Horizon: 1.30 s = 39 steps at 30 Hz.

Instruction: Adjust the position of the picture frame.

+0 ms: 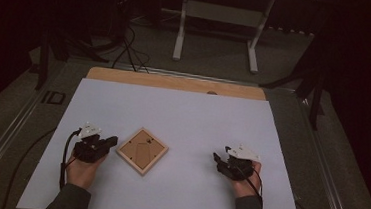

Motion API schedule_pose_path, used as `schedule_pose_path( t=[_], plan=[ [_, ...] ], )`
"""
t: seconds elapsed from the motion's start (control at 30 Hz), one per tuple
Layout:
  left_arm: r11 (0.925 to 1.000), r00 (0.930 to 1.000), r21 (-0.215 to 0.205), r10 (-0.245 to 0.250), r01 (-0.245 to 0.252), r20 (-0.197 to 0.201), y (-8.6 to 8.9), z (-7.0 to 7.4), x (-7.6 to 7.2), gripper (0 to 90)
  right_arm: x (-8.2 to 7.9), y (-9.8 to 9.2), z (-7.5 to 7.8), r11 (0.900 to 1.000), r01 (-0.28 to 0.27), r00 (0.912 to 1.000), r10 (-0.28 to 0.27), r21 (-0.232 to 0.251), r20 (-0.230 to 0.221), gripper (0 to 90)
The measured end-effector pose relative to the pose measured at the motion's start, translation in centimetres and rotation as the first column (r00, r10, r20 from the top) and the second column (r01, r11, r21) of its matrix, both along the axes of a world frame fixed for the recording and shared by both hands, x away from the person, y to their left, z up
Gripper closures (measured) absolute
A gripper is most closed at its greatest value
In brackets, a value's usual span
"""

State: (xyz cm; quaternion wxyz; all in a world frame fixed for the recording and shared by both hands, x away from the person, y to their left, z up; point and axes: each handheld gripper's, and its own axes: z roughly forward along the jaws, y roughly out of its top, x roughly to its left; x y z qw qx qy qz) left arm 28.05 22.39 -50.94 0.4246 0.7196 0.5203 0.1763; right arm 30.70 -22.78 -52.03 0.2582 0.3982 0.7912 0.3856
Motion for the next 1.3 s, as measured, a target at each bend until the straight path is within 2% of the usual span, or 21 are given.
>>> schedule_pose_path(
  t=[0.13,0.3,0.4,0.57,0.6,0.67,0.93,1.3],
  plan=[
    [0.9999,0.9999,0.013,-0.010,0.010,-0.010,0.1,-0.1,-0.9,89.5,0.0,0.1,0.0,1.000,-0.005,1.0000,0.005,-0.005,-0.003,46.2],
    [0.9993,0.9987,0.033,-0.018,0.019,-0.048,-0.2,-0.7,-1.8,89.5,0.0,0.1,0.0,1.000,-0.007,1.0000,0.007,-0.008,-0.003,46.2],
    [0.9971,0.9976,0.071,-0.021,0.025,-0.067,-0.6,-1.1,-2.1,89.5,0.0,0.1,0.0,1.000,-0.006,1.0000,0.006,-0.008,-0.001,46.1],
    [0.9942,0.9966,0.103,-0.025,0.033,-0.079,-0.8,-1.3,-2.4,89.6,0.0,0.0,0.1,1.000,-0.005,1.0000,0.005,-0.002,0.000,46.0],
    [0.9917,0.9951,0.121,-0.032,0.043,-0.093,-1.0,-1.5,-2.6,89.6,0.0,0.0,0.1,1.000,-0.004,1.0000,0.004,-0.003,0.000,46.0],
    [0.9904,0.9939,0.130,-0.035,0.049,-0.104,-1.1,-1.6,-2.7,89.7,0.0,-0.1,0.1,1.000,-0.004,1.0000,0.004,-0.001,0.000,46.0],
    [0.9870,0.9914,0.146,-0.051,0.068,-0.120,-1.9,-2.1,-2.1,89.7,0.1,0.1,0.0,1.000,-0.008,1.0000,0.008,-0.007,0.001,46.0],
    [0.9822,0.9960,0.184,-0.023,0.039,-0.087,-2.7,-2.1,-0.5,89.7,0.2,0.3,-0.2,1.000,-0.015,0.9999,0.015,-0.019,-0.004,46.1]
  ],
)
